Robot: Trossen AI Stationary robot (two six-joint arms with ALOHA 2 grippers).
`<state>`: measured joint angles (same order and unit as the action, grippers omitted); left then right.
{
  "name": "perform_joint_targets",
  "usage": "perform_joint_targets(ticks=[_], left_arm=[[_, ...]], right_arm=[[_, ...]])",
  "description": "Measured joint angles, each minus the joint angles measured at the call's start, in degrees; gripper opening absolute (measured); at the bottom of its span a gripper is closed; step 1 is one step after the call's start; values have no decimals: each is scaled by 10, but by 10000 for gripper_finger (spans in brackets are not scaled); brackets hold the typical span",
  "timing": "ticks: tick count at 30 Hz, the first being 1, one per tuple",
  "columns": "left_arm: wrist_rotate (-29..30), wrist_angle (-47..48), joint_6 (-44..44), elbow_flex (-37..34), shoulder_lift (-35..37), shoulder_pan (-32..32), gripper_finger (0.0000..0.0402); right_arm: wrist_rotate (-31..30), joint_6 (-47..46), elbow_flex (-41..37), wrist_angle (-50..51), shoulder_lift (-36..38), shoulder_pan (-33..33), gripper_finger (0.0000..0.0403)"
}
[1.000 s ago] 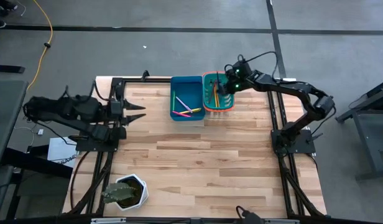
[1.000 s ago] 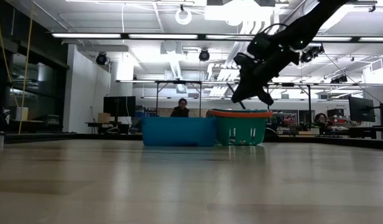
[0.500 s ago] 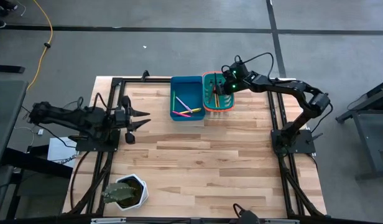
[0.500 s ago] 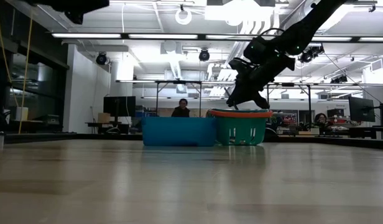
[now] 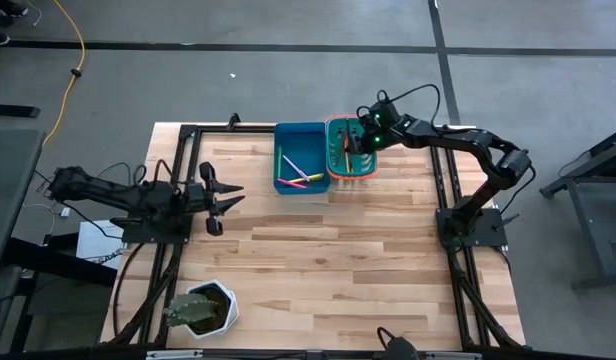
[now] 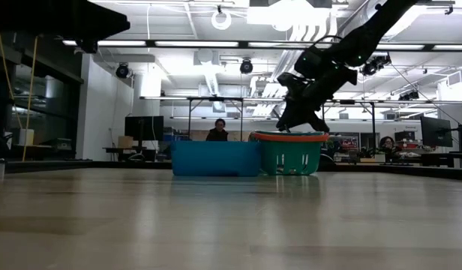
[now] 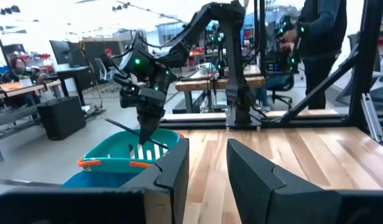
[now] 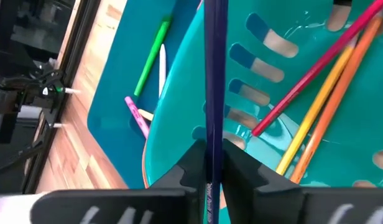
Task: Sort pens & pencils
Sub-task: Put the blue pencil into the green bin, then return to Home Position
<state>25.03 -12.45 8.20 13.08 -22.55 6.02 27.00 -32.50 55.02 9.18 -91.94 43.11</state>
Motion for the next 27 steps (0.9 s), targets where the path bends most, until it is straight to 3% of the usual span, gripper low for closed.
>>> perform_joint_targets(ticks=[12, 16, 27], left_arm=[[1, -153, 29, -91, 0, 0, 97], [21, -207, 44, -126, 0, 0, 97], [30, -205, 113, -126, -1, 0, 97]], right_arm=[[0, -15, 0, -2, 2, 0, 105], [0, -11, 0, -33, 13, 0, 109], [2, -50, 0, -86, 84, 0, 110]])
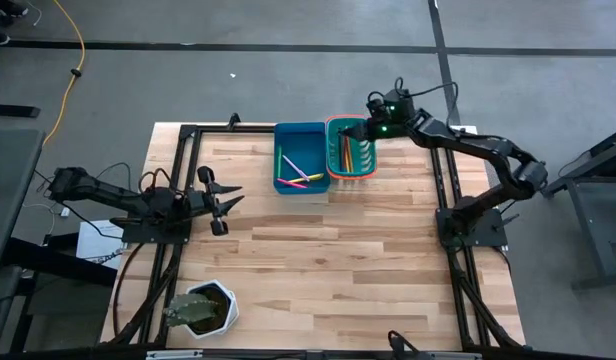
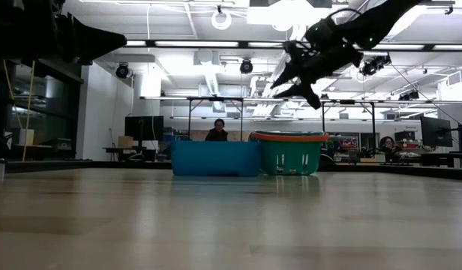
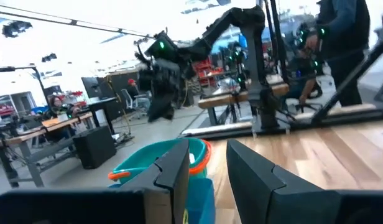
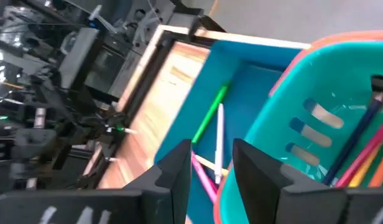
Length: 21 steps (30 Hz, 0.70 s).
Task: Sort pens & pencils
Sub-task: Return to Home Position
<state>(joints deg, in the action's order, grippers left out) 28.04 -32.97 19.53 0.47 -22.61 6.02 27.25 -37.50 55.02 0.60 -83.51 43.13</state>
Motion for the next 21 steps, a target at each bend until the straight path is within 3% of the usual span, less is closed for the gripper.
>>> perform_joint_targets(ticks=[5, 12, 21], left_arm=[[-35, 65, 10, 1, 0, 0, 97], [-40, 213, -31, 1, 0, 0, 97], [-88, 296, -59, 1, 0, 0, 97]], right_arm=[[63, 17, 0, -12, 40, 0, 110], [154, -27, 0, -28, 99, 4, 110], [155, -56, 0, -60, 181, 31, 110]])
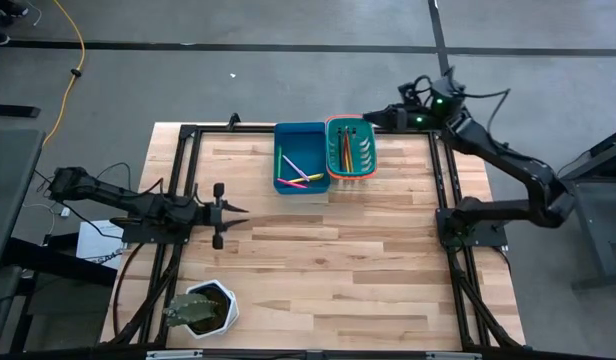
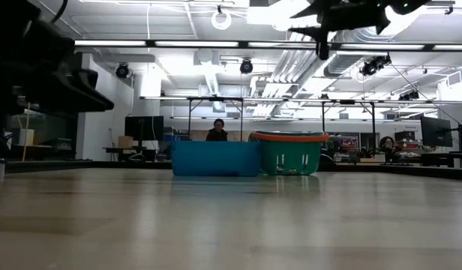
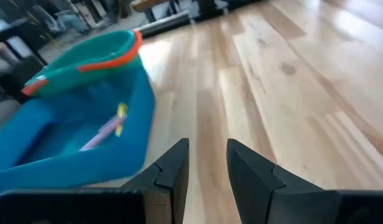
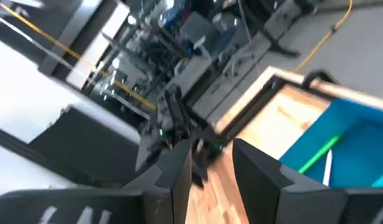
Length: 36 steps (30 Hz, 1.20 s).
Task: Sort pens & pencils
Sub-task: Return to Home Position
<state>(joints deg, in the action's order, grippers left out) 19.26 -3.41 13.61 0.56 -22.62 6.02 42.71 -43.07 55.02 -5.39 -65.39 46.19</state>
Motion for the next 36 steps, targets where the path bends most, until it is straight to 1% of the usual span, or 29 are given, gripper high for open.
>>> perform_joint_targets(ticks=[2, 7, 10, 16, 24, 26, 29, 32, 36], left_arm=[[-16, 1, -4, 0, 0, 0, 97], [-21, 1, -4, 0, 0, 0, 97], [-33, 1, -4, 0, 0, 0, 97], [-33, 2, -47, 0, 0, 0, 97], [-32, 2, -49, 0, 0, 0, 97], [-32, 2, -49, 0, 0, 0, 97], [-32, 2, -49, 0, 0, 0, 97], [-32, 1, -49, 0, 0, 0, 97], [-32, 2, -49, 0, 0, 0, 97]], right_arm=[[-5, 0, 0, 0, 16, 6, 110], [-6, 0, 0, 0, 58, 20, 110], [-7, -3, 0, 0, 90, 30, 110], [-7, -21, 0, 0, 167, 41, 110], [-7, -31, 0, 0, 264, 41, 110], [0, -31, 0, 1, 284, 41, 110], [25, -19, 0, 5, 310, 41, 110], [37, 12, 0, 45, 340, 41, 110], [39, 75, 0, 159, 383, 41, 110]])
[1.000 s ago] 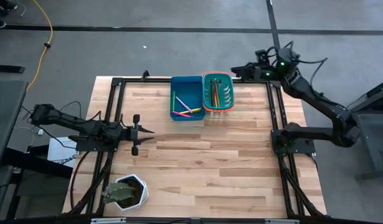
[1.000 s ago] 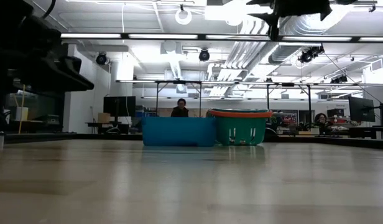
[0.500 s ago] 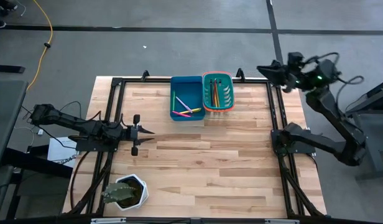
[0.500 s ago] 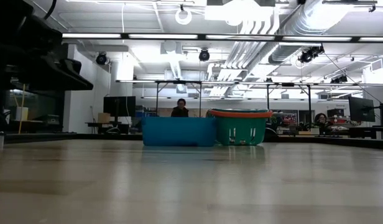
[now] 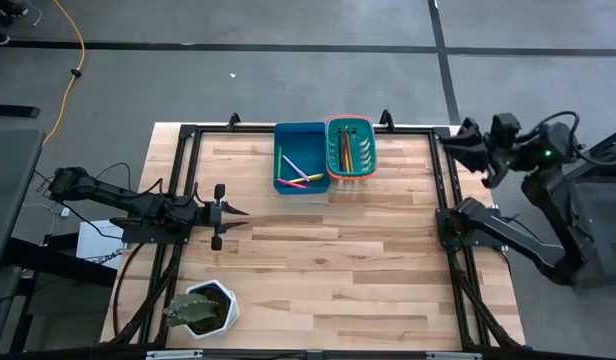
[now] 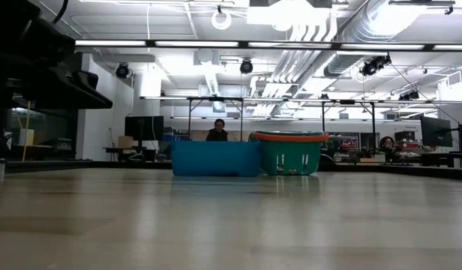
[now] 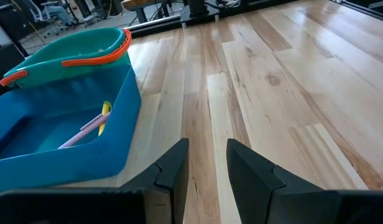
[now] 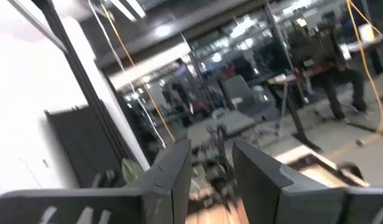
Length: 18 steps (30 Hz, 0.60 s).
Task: Sort pens & pencils
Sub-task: Return to Home Position
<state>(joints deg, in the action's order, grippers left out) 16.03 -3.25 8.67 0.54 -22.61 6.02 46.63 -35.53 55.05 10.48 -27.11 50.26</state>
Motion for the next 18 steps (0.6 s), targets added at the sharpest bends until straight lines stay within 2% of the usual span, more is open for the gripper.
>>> perform_joint_targets(ticks=[5, 11, 15, 18], left_arm=[[0, 0, 0, 0, 0, 0, 97], [0, 0, 0, 0, 0, 0, 97], [0, 0, 0, 0, 0, 0, 97], [1, 0, 0, 0, 0, 0, 97]], right_arm=[[0, 56, 0, 111, 45, 0, 110], [-3, 75, 0, 124, 117, 0, 110], [-61, 98, 0, 111, 170, 0, 110], [-154, 139, 0, 113, 206, 0, 110]])
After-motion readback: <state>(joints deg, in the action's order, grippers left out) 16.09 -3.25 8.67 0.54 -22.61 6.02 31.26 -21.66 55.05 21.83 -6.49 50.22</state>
